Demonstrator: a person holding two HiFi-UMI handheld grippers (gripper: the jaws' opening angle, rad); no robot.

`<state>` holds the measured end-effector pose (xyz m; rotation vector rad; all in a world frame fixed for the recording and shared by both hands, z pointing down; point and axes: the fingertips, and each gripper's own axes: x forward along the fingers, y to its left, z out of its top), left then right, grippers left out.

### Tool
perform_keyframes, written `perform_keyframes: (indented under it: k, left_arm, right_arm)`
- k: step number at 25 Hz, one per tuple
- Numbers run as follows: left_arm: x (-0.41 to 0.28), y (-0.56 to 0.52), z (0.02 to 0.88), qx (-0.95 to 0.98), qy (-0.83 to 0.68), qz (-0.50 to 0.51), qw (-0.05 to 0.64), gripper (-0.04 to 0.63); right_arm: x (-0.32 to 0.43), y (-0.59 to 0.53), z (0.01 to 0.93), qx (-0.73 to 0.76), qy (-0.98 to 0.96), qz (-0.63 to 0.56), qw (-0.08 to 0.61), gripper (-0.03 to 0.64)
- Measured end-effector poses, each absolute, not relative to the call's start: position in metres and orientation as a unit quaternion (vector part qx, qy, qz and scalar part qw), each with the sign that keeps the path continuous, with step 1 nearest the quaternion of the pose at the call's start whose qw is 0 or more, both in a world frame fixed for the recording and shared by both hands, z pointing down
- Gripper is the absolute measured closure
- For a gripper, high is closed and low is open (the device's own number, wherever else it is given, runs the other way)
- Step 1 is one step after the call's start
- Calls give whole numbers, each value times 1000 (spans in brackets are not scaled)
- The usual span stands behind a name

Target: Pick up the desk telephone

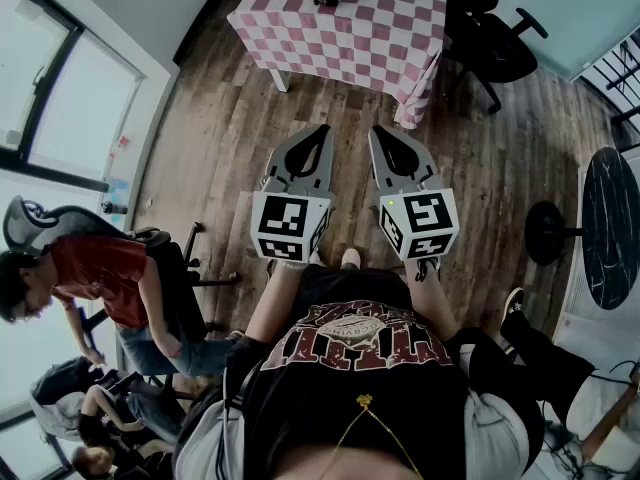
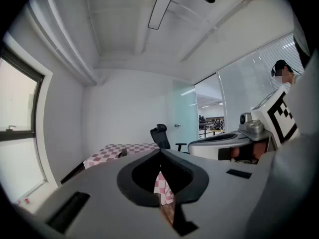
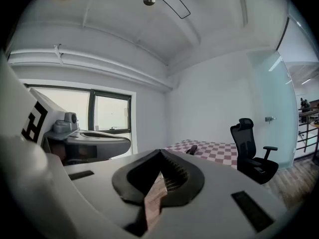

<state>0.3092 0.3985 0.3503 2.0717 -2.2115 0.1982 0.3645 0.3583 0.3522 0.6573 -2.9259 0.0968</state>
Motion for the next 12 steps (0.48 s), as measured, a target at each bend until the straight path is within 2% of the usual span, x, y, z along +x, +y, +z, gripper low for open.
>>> perform_keyframes:
  k: [12]
  left_arm:
    - [289,366,361,687,-722,57,62,588]
  right_arm:
    - [350,321,360,218,-973,42,67,598]
